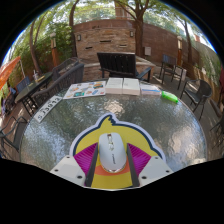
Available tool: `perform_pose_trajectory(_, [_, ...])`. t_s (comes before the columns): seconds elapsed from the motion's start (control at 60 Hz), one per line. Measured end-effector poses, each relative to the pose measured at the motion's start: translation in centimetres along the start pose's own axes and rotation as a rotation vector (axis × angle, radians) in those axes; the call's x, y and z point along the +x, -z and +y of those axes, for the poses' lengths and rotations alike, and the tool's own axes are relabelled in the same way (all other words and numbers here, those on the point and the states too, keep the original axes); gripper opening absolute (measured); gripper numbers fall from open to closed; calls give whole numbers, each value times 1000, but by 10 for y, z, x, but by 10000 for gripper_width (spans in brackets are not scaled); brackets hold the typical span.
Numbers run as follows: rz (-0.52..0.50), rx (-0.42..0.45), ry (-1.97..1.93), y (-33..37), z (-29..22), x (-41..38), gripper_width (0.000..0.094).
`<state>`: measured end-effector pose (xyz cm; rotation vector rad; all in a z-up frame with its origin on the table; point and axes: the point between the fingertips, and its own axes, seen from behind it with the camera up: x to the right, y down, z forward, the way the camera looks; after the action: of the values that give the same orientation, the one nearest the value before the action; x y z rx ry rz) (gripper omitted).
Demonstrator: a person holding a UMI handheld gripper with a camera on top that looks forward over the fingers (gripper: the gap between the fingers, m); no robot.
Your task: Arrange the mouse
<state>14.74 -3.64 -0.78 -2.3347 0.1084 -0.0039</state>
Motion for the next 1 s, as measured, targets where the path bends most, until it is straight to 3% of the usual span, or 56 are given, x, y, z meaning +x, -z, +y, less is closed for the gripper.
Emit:
perform_pose_trajectory(0.083, [16, 1, 8, 14, -2, 2, 862])
perform_pose_trajectory(0.633, [135, 136, 27, 255, -1, -31, 865])
perform_pose_trajectory(1.0, [165, 154, 54, 317, 21, -46, 857])
